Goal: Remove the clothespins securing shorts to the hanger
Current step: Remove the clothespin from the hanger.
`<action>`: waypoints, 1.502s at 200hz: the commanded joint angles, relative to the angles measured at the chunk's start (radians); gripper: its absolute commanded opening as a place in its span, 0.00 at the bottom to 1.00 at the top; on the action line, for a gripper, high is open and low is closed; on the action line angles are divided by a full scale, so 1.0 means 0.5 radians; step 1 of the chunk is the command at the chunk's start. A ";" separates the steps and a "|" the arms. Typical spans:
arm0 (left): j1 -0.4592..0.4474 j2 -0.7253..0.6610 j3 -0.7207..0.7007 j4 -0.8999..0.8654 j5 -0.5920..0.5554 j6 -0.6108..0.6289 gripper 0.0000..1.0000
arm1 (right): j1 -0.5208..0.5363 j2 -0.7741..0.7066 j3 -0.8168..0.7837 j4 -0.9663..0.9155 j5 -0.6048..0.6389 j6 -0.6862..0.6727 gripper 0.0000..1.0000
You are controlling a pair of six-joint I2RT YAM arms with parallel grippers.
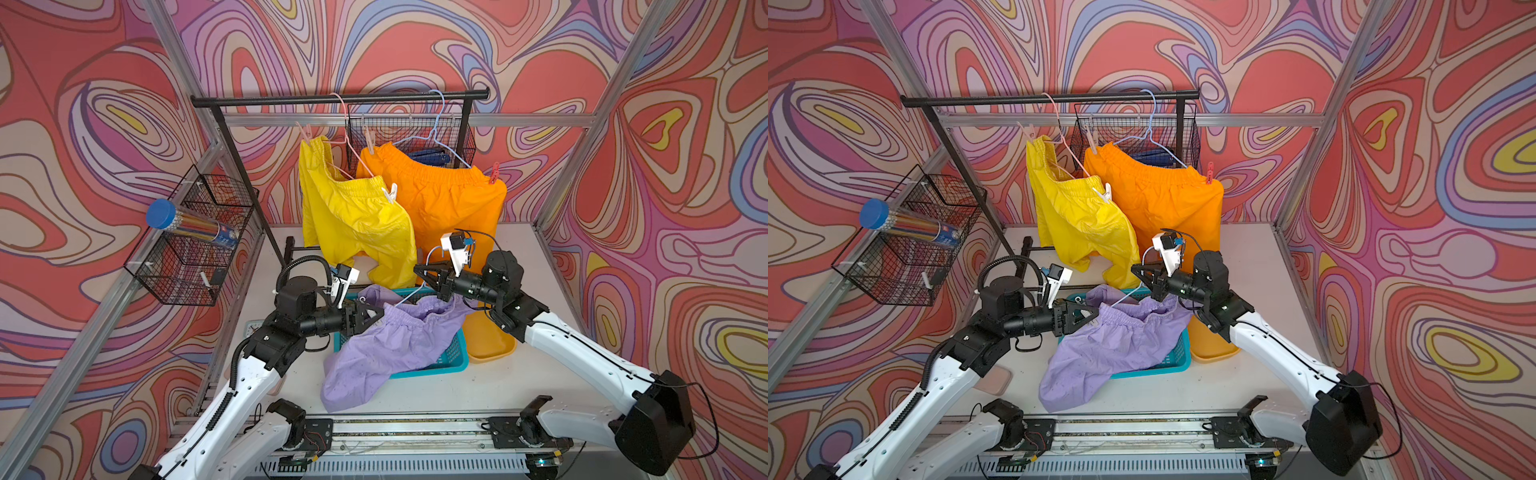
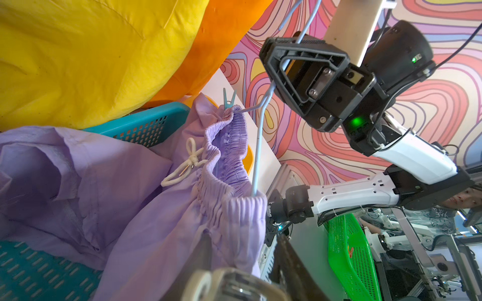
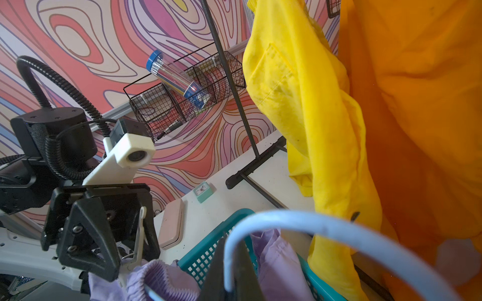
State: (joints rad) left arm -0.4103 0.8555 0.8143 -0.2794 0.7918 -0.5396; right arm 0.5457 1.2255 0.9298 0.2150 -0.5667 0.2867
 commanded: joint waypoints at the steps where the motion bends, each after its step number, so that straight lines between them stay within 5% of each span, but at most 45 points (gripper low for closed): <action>1: 0.013 -0.030 0.032 0.043 -0.019 -0.026 0.29 | 0.016 -0.041 -0.015 0.033 -0.005 0.006 0.00; 92: 0.013 -0.054 0.097 0.058 -0.058 -0.071 0.01 | 0.016 0.020 0.007 0.005 0.004 -0.009 0.00; 140: 0.014 -0.041 0.201 0.044 -0.141 -0.009 0.00 | 0.016 0.129 0.011 0.120 -0.036 0.053 0.00; 174: 0.015 0.033 0.517 -0.396 -0.319 0.198 0.00 | 0.047 0.260 0.105 0.232 -0.144 0.134 0.00; 224: 0.018 -0.107 0.569 -0.605 -0.544 0.315 0.00 | 0.249 0.318 0.241 0.219 -0.100 0.095 0.00; 300: 0.020 -0.214 0.403 -0.543 -0.346 0.337 0.00 | 0.317 0.601 0.028 0.439 0.030 0.159 0.00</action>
State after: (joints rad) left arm -0.4057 0.7593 1.0439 -0.5552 0.5571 -0.3916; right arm 0.7017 1.4849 0.9791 0.3798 -0.5747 0.3428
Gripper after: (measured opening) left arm 0.221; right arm 0.078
